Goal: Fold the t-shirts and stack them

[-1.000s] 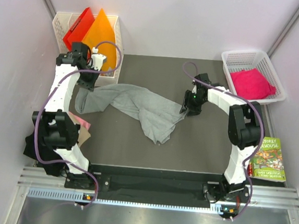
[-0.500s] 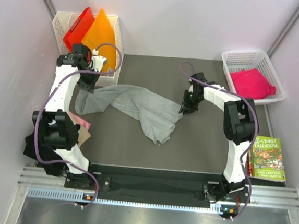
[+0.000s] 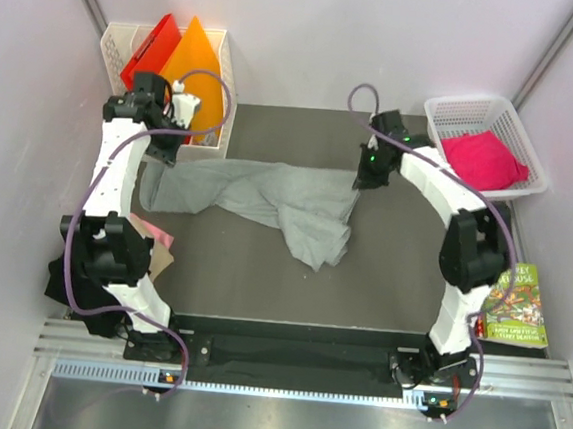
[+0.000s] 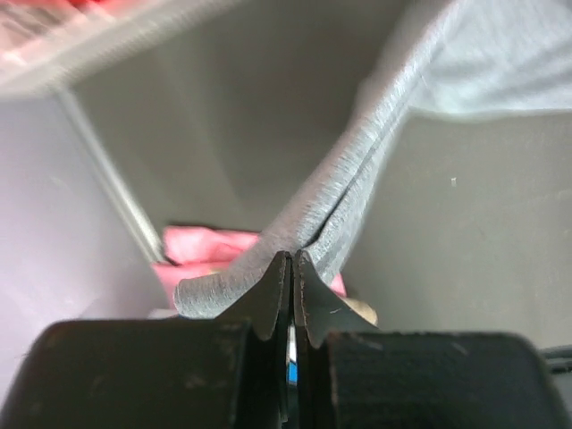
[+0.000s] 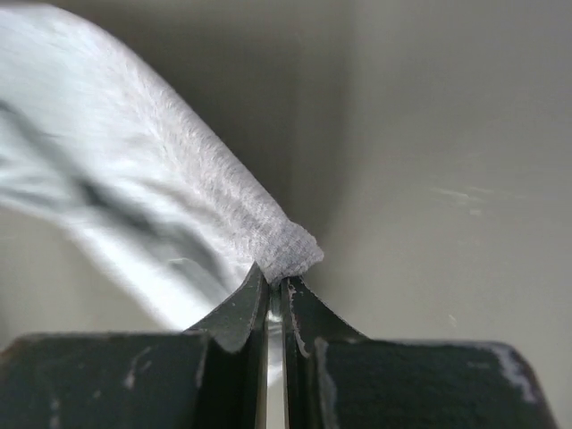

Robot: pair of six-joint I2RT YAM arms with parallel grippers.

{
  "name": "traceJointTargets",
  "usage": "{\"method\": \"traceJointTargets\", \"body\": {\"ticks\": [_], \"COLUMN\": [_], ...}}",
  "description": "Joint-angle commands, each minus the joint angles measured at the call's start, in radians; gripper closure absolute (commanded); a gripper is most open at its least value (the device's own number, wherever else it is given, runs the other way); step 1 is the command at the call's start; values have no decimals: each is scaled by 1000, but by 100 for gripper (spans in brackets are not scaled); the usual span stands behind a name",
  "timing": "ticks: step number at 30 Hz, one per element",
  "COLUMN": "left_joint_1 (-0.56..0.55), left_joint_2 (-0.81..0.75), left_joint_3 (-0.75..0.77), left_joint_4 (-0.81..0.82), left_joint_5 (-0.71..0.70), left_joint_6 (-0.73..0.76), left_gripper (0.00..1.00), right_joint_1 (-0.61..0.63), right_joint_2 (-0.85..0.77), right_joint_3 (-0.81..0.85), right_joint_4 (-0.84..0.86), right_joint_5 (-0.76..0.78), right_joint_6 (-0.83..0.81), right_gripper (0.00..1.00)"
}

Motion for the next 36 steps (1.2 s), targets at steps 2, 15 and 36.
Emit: {"method": "traceJointTargets", "body": {"ticks": [2,15,36], "left_joint_1": [-4,-15,-17], "left_joint_2": [-26,-370,-697], "left_joint_3": [238,-75,-606], "left_joint_4": [-35,35,194], "left_joint_5": [13,48,246], "left_joint_6": [-3,53,103], "left_gripper": [100,100,100], "right_joint_1": [5,5,7], "right_joint_2": [-339,-721,-838], "right_joint_3": [139,-52,-52], "right_joint_4": [-86,-218,-290], "right_joint_5": [121,212,296], "right_joint_6": [-54,-40,-31], "right_gripper": [100,100,100]}}
